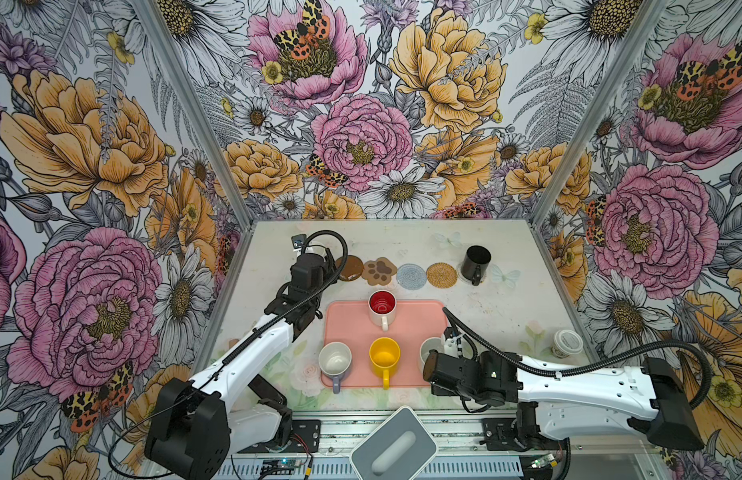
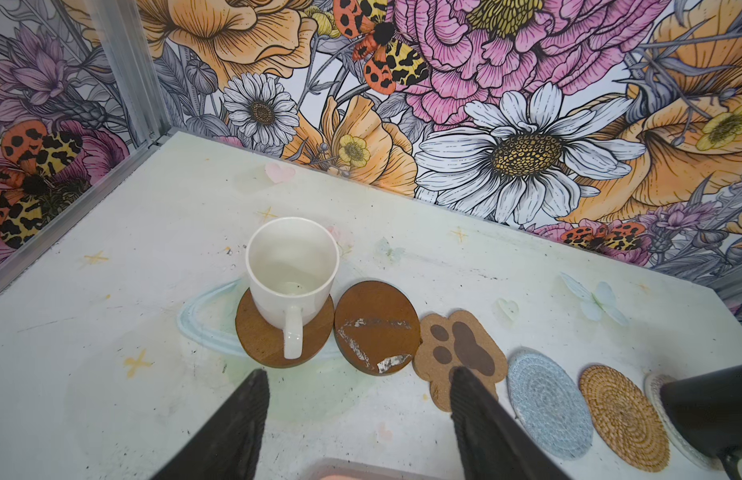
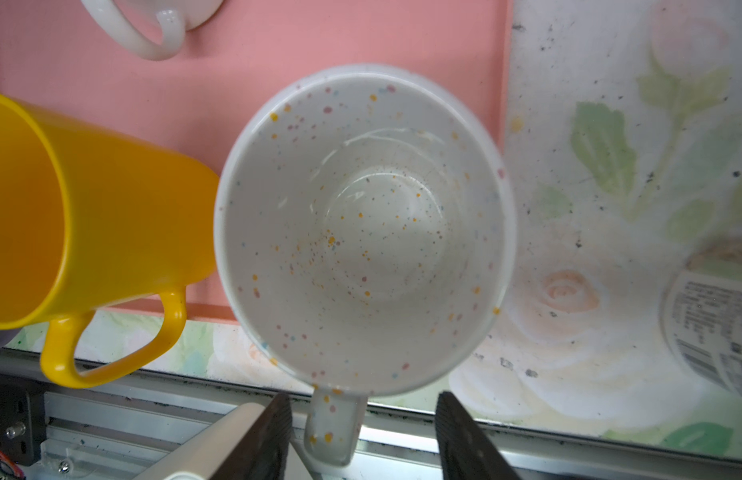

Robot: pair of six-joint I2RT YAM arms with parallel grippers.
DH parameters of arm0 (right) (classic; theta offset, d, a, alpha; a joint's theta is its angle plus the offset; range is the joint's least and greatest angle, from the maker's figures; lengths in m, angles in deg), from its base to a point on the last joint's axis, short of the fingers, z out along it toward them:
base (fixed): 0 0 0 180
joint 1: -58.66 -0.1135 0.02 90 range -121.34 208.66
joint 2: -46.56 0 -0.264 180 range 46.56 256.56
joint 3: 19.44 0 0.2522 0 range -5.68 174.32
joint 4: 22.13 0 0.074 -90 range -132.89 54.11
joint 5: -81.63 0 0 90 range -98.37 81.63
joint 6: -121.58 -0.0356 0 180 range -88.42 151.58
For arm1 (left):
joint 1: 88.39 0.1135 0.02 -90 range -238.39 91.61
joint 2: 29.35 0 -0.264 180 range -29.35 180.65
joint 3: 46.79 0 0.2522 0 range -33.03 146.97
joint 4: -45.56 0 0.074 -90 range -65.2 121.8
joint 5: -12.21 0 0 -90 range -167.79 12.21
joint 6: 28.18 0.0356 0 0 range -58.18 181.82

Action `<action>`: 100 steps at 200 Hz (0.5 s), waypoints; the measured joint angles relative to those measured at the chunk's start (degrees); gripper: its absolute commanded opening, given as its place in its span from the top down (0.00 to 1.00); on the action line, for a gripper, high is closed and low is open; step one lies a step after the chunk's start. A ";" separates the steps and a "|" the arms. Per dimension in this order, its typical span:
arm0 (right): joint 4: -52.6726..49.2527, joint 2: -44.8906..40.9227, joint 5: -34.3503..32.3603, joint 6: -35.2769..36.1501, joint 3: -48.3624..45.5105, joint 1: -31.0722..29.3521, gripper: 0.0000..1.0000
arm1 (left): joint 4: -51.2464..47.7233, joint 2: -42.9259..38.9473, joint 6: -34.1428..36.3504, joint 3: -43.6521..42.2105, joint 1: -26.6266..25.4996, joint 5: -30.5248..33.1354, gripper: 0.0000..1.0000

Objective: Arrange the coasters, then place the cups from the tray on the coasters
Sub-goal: 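Lower the right gripper into the speckled white mug on the tray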

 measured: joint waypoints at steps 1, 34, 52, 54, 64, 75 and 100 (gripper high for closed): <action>0.04 0.04 0.00 0.00 0.00 0.00 0.42 | 0.00 0.00 0.00 0.00 0.00 -0.02 0.29; 1.36 2.08 0.28 0.09 -0.17 0.00 0.47 | 0.04 0.00 0.00 0.00 0.00 -0.26 0.29; 1.68 3.13 0.42 0.20 -0.20 0.00 0.49 | 0.17 0.00 -0.02 0.00 0.00 -0.46 0.29; 1.73 3.26 0.44 0.24 -0.20 0.00 0.49 | 0.20 0.00 -0.02 0.00 0.00 -0.48 0.30; 1.79 3.74 0.44 0.24 -0.20 0.00 0.50 | 0.22 0.00 -0.02 0.00 0.00 -0.70 0.30; 1.99 4.22 0.57 0.28 -0.20 0.02 0.50 | 0.24 0.00 -0.04 0.00 0.00 -0.92 0.29; 2.23 5.33 0.87 0.72 -0.20 0.42 0.53 | 0.68 0.00 -0.17 -0.04 0.00 -1.42 0.29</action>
